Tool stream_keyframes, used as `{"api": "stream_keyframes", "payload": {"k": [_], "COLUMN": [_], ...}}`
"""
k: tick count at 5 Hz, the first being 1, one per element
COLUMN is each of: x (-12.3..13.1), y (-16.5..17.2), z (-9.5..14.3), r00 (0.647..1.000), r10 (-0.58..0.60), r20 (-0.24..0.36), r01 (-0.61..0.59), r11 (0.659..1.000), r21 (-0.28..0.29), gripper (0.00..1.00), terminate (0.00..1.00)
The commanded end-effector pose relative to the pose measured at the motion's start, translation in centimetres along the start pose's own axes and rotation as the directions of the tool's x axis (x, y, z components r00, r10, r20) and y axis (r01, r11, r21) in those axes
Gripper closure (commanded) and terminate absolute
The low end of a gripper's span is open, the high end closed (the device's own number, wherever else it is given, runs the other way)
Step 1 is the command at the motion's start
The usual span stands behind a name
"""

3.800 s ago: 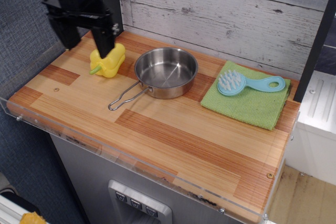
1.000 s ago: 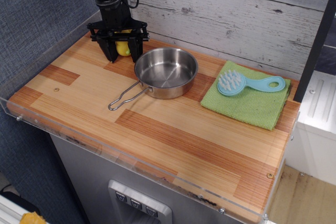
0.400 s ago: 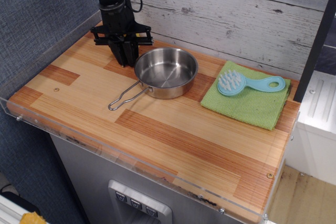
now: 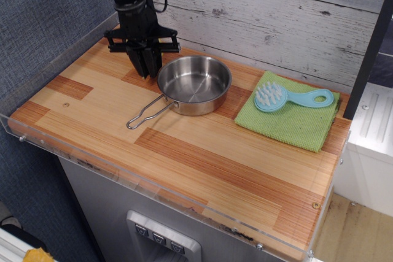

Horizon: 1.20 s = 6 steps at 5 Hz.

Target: Put the yellow pepper inside the pan

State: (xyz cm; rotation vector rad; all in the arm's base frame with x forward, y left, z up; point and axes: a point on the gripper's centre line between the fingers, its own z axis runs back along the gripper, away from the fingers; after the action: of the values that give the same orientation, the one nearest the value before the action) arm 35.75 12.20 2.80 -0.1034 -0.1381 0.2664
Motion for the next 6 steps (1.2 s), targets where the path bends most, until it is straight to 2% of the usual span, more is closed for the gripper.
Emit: {"api": "stream_keyframes", "payload": {"k": [1,2,3,4,5,6], "x": [-1.6,-2.7,-3.0,-2.7,-2.5,-2.8], "y": [-1.9,-3.0,-5.0,-6.2,-7.4,-8.2], "z": [6.1,7.5,7.7,6.1,3.9,2.8], "r00": [0.988,0.981,0.975,0.974,0.977,0.976], "r10": [-0.050,-0.073,-0.123,-0.158,-0.183,-0.204], "r20": [0.145,0.179,0.184,0.161,0.113,0.079], "r01": [0.046,0.071,0.126,0.167,0.192,0.210], "r11": [0.999,0.997,0.992,0.985,0.979,0.975], "r21": [0.028,0.022,-0.005,-0.043,-0.070,-0.075], "gripper": [1.00,1.00,1.00,1.00,1.00,1.00], "terminate": [0.00,0.00,0.00,0.00,0.00,0.00]}}
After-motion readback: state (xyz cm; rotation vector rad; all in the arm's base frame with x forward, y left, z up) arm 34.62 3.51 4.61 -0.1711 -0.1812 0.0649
